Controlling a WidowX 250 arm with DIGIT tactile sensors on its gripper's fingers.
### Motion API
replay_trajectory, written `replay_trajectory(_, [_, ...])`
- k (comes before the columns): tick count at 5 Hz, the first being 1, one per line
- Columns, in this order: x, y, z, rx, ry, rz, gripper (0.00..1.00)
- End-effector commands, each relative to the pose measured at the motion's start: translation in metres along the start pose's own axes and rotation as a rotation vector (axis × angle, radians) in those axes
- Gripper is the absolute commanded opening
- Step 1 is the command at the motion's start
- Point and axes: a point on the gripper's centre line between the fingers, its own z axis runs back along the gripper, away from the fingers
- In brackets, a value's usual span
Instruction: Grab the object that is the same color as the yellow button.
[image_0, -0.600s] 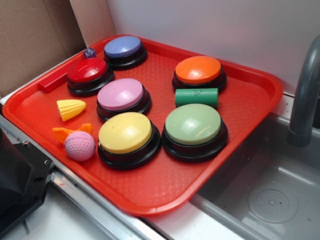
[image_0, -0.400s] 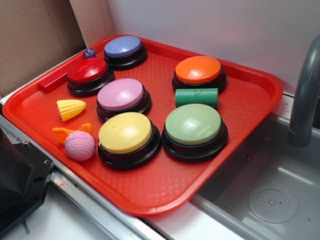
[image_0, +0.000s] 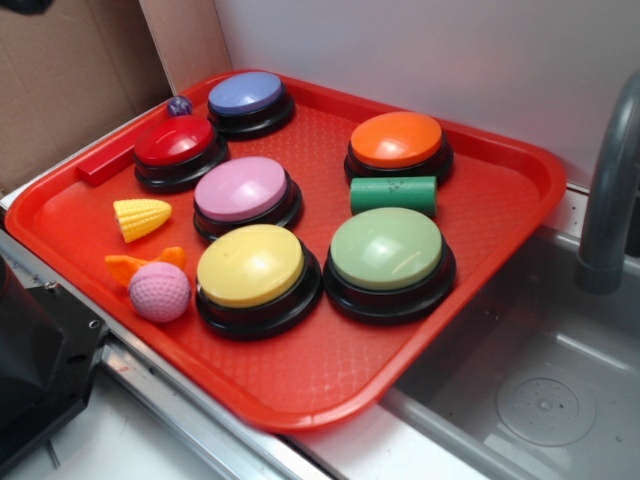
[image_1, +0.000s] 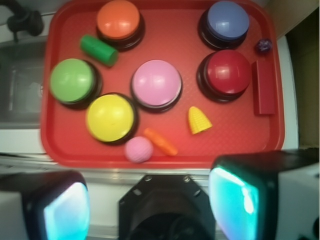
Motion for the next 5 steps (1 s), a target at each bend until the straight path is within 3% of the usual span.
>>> replay_trajectory(1, [0.024, 0.034, -0.050, -0.022, -0.065, 0.013, 1.00])
replay_trajectory(2, [0.032, 0.043, -0.087, -0.015, -0.019, 0.002, 1.00])
replay_trajectory(3, [0.035, 0.050, -0.120, -0.007, -0.013, -0.024, 1.00])
replay_trajectory(4, [0.030, 0.059, -0.150, -0.010, -0.008, -0.033, 1.00])
replay_trajectory(5, [0.024, 0.063, -0.172, 0.006, 0.042, -0.052, 1.00])
